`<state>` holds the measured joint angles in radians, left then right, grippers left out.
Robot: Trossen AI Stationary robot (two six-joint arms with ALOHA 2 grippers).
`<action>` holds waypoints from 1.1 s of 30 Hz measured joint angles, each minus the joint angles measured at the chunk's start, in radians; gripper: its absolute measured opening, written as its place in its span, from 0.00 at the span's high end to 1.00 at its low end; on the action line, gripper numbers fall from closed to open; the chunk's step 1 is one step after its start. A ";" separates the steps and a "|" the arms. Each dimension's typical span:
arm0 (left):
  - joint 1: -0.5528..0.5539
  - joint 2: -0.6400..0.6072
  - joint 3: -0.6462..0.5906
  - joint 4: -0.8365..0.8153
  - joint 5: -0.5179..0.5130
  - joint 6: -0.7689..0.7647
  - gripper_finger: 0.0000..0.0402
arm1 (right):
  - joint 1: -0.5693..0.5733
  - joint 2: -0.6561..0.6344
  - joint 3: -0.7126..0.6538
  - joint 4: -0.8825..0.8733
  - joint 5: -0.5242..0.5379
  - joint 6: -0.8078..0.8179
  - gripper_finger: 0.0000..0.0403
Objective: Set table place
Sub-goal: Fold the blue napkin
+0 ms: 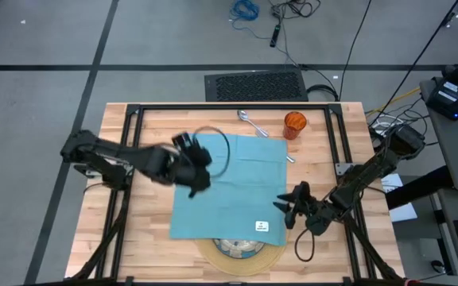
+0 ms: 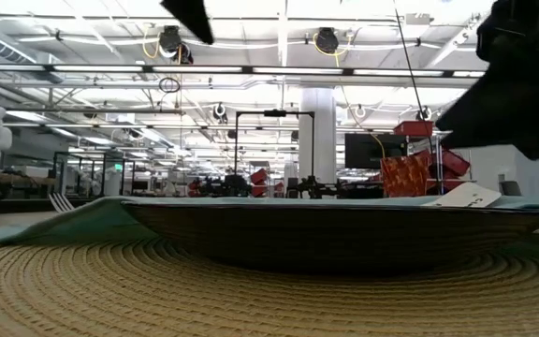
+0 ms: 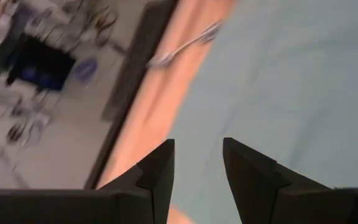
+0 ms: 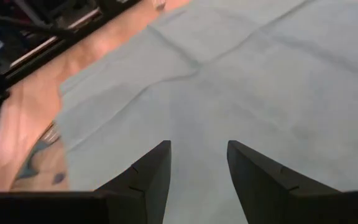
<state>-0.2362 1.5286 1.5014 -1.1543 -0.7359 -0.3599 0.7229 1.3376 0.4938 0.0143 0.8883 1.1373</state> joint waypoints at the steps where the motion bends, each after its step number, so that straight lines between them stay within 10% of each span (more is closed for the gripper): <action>1: 0.029 -0.016 -0.016 -0.013 0.002 0.000 0.69 | -0.007 -0.014 0.000 -0.013 0.006 -0.017 0.63; 18: 0.447 -0.092 -0.351 0.150 0.229 0.189 0.69 | -0.141 -0.376 0.000 -0.144 -0.003 -0.436 0.63; 33: 0.405 -0.095 -0.409 0.332 0.448 0.238 0.69 | -0.131 -0.440 0.000 -0.229 -0.322 -0.315 0.63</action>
<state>0.1691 1.4338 1.0924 -0.8228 -0.2882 -0.1217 0.5919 0.8974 0.4938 -0.2147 0.5666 0.8226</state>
